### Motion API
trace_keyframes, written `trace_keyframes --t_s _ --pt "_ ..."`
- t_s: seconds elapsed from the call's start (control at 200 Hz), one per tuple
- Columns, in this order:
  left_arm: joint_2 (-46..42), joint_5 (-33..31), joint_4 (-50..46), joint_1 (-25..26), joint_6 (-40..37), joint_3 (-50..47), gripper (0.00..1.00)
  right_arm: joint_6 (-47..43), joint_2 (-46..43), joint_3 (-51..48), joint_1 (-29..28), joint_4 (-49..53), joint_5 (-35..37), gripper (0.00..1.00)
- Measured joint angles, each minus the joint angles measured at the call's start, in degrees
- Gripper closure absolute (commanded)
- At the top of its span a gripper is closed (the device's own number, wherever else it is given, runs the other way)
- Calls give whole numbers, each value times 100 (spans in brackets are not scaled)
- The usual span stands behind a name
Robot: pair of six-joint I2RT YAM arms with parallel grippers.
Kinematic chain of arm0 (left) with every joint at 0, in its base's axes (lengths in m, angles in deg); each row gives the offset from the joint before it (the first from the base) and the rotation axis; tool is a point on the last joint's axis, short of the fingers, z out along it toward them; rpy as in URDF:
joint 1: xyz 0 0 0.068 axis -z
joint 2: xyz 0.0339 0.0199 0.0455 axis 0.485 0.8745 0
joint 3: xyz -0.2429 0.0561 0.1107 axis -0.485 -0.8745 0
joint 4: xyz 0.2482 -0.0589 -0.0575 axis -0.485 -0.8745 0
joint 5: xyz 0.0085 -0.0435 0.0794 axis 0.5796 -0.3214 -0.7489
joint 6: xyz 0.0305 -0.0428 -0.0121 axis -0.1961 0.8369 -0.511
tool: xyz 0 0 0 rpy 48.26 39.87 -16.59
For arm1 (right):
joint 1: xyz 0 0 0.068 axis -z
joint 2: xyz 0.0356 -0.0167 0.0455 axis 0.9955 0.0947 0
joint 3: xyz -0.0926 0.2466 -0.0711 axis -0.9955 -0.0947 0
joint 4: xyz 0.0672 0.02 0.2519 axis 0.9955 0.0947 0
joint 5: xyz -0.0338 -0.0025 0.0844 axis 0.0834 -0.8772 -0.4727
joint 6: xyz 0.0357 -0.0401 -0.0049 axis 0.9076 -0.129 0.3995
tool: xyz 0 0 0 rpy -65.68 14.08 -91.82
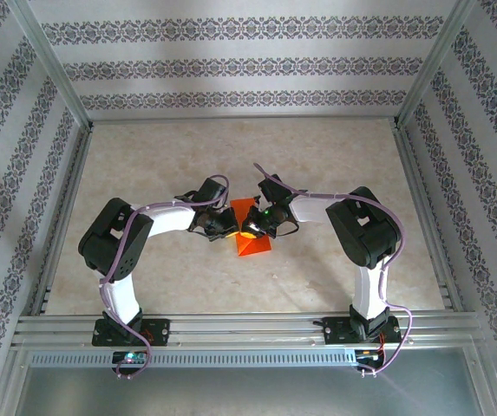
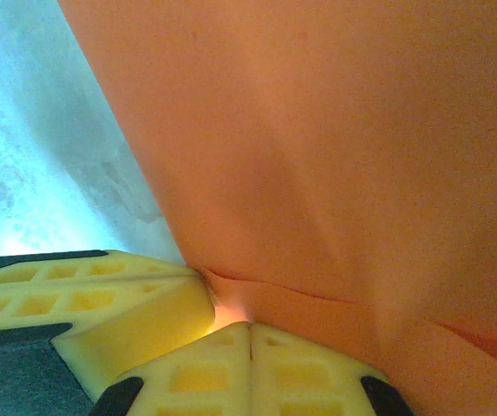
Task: Fold a paper plane with a square sheet of paper (pick it up from the middle)
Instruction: Fold the triangle a second time at the center of the table.
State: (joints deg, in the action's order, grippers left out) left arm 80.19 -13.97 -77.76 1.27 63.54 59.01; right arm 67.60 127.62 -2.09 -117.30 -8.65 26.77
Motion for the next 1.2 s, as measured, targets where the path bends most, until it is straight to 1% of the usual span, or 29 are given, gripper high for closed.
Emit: trace_keyframes --t_s 0.135,0.365,0.615,0.759,1.019,1.199 --pt "28 -44 -125 11 -68 79 100 7 -151 -111 39 -39 -2 100" --pt "74 -63 -315 11 -214 199 100 -310 -785 -280 111 -66 146 100" --pt "85 -94 -404 11 -262 243 100 -435 -616 -411 114 -103 308 100" --pt "92 -157 -505 11 -264 289 100 -415 -544 -629 225 -197 393 100" --pt "149 -170 -623 15 -262 382 100 -367 -575 -955 363 -706 208 100" --pt "186 -166 -686 15 -284 448 100 -291 -638 -1034 376 -807 225 100"
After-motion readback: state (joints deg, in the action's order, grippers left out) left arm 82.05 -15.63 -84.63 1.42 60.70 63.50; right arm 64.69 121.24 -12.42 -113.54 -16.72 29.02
